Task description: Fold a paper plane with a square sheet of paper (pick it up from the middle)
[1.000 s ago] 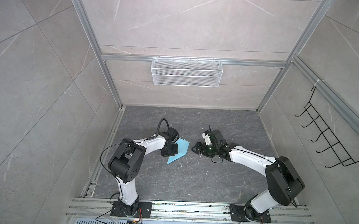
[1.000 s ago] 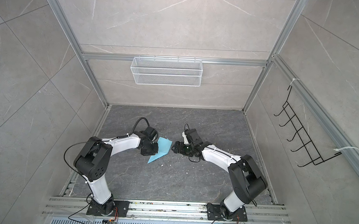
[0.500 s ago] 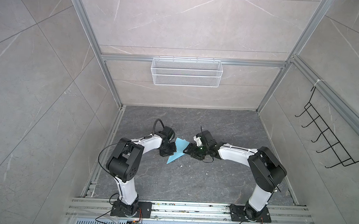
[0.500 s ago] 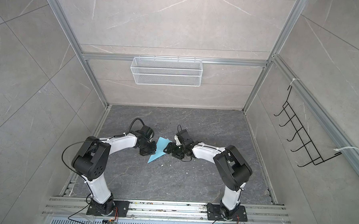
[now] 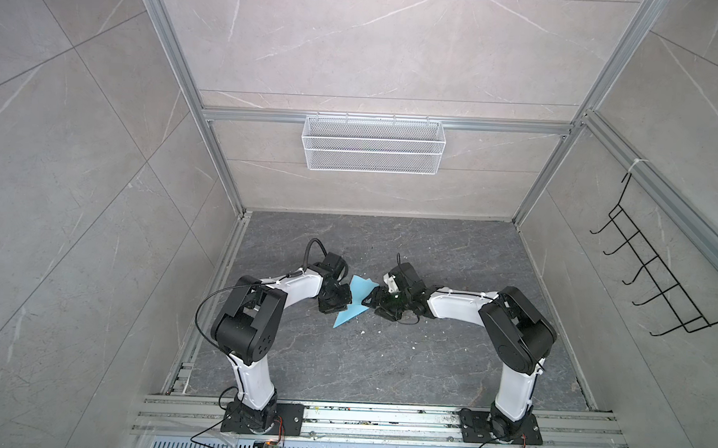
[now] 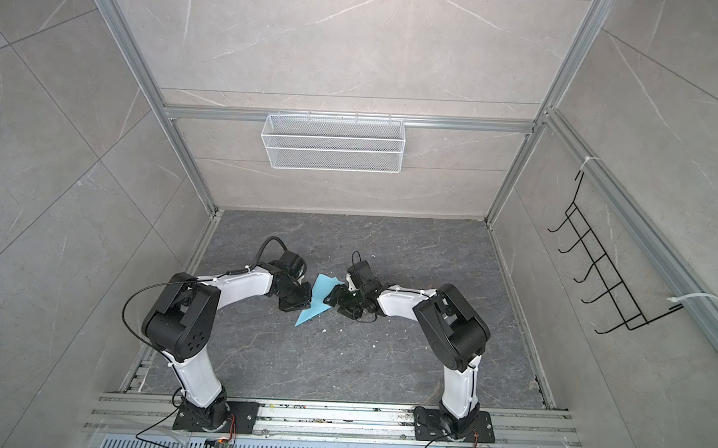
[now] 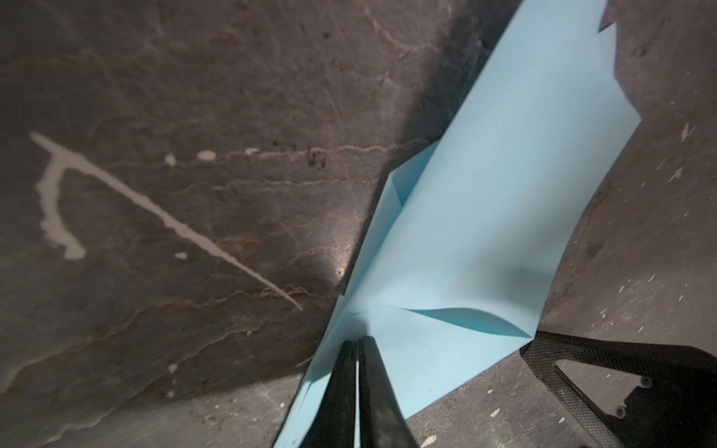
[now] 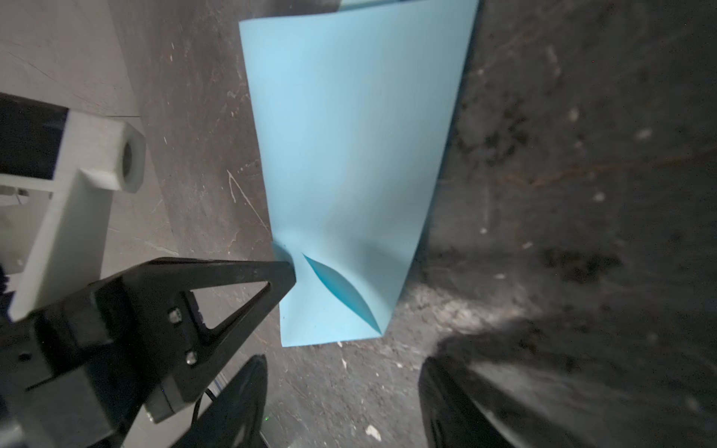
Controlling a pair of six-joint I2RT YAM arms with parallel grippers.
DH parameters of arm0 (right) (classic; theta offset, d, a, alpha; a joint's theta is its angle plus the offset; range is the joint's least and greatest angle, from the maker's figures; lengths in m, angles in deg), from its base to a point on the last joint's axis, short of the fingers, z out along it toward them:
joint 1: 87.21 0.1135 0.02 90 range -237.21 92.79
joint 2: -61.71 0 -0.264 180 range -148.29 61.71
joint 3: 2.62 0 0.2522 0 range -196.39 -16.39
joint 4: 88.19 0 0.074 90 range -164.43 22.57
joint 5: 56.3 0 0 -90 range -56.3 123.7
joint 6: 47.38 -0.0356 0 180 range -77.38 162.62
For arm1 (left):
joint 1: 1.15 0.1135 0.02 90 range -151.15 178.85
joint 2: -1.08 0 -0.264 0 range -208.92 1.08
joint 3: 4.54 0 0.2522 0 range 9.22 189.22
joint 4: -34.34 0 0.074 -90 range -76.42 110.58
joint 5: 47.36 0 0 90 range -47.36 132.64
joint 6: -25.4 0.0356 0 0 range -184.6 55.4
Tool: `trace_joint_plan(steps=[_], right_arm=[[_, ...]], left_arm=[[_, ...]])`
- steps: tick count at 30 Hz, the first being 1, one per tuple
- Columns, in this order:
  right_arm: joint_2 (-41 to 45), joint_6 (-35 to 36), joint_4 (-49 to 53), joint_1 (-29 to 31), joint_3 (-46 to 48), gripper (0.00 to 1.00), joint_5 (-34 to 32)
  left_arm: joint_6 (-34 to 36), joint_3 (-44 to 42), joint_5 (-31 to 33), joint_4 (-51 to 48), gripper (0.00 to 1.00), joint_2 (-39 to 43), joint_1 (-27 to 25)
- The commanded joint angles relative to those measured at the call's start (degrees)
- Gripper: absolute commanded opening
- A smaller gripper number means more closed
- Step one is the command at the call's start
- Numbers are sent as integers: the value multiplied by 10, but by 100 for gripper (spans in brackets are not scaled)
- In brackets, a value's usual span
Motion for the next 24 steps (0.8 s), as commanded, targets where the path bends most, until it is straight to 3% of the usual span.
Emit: trace_joint_plan(steps=[1, 11, 20, 24], right_arm=[[-20, -10, -27, 3, -10, 64, 17], [-58, -41, -83, 5, -19, 58, 56], [-68, -27, -113, 15, -29, 40, 68], [-77, -44, -129, 15, -25, 38, 58]], left_arm=[[-8, -26, 9, -12, 11, -29, -4], [-10, -24, 7, -11, 11, -30, -4], [-9, -21, 10, -15, 12, -26, -4], [-10, -20, 10, -16, 13, -21, -4]])
